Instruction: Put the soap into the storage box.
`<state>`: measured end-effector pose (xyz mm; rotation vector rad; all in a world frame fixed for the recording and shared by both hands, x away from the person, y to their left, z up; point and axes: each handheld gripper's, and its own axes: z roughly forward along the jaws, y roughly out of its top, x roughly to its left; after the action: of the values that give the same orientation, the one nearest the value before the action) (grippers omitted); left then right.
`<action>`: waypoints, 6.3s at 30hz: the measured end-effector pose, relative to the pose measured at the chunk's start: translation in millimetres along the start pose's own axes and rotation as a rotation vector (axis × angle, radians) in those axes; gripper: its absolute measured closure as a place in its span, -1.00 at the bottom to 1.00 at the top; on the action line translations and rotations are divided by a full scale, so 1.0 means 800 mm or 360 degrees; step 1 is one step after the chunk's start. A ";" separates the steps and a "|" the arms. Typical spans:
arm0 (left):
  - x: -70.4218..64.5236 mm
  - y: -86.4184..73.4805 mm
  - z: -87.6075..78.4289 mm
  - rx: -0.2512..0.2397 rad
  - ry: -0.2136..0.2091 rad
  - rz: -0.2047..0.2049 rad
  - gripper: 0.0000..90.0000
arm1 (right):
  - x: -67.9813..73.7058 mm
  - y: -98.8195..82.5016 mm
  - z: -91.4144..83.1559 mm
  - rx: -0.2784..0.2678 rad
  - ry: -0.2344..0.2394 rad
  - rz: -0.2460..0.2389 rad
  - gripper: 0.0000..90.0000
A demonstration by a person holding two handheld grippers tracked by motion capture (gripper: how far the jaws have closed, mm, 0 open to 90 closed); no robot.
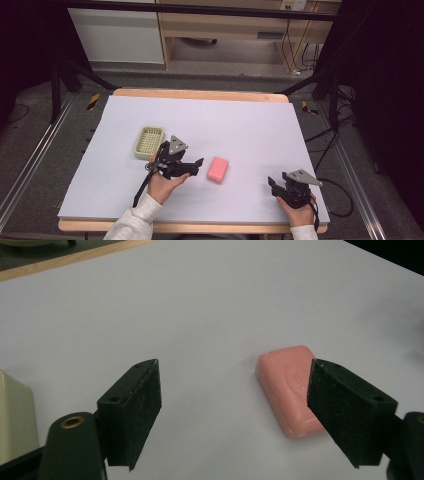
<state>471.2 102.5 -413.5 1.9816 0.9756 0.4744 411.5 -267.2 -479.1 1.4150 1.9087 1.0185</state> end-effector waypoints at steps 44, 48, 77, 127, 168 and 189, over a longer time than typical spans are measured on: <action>-0.055 0.008 0.064 0.0165 -0.0089 0.0098 -0.58 | 0.002 0.001 0.002 0.0004 0.0009 -0.0015 -0.07; -0.058 0.007 0.070 0.0188 -0.0093 0.0107 -0.59 | 0.002 0.001 0.002 0.0006 0.0011 -0.0014 -0.07; -0.074 -0.009 0.104 0.0358 -0.0072 0.0109 -0.59 | 0.002 0.000 0.003 0.0020 0.0023 -0.0021 -0.08; -0.066 0.002 0.121 0.0508 -0.0109 0.0171 -0.33 | 0.001 0.000 0.005 0.0029 0.0045 -0.0010 -0.07; -0.047 0.019 0.075 0.0474 -0.0095 0.0156 -0.17 | 0.001 0.000 0.004 0.0032 0.0059 0.0006 -0.13; -0.002 0.024 0.018 0.0366 -0.0026 0.0066 -0.17 | 0.001 0.000 0.004 0.0022 0.0048 0.0000 -0.16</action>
<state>488.3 87.1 -406.0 2.2112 1.0181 0.3819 413.9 -266.0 -481.2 1.4147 1.9407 1.0340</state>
